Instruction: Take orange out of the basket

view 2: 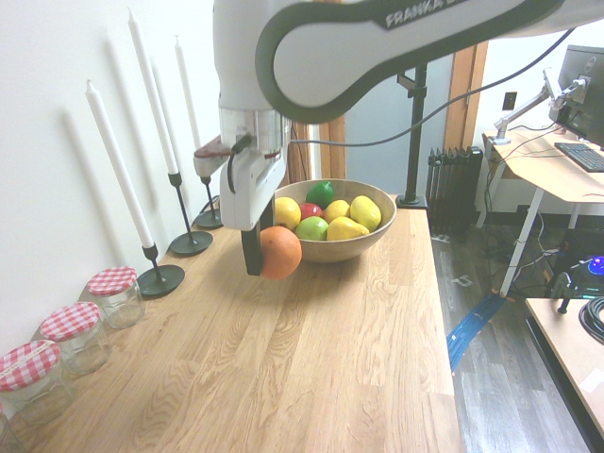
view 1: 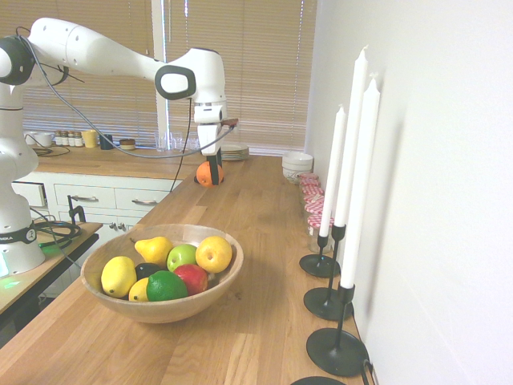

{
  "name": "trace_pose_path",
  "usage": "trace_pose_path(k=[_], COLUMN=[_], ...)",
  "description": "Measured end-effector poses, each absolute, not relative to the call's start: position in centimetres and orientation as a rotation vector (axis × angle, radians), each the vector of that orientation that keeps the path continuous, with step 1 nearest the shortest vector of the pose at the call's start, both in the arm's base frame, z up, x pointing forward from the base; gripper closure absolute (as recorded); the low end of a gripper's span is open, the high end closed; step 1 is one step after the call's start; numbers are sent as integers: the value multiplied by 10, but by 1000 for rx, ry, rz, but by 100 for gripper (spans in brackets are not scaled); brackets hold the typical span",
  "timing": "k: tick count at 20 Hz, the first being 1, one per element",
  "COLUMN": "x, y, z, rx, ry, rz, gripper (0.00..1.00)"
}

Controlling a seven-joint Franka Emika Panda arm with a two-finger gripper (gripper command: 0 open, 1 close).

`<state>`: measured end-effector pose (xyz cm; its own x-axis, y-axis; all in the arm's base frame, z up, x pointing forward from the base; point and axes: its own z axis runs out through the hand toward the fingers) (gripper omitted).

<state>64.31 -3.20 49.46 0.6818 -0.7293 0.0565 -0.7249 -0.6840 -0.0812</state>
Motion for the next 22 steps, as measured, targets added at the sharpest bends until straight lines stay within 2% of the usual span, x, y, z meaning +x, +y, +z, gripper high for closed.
trace_pose_path(k=[7,22], x=[653,665], y=[-42,-17], z=[440,384], rx=[-2844,-2859], ry=[1262,1288], rz=[-68,8], gripper=[100,100])
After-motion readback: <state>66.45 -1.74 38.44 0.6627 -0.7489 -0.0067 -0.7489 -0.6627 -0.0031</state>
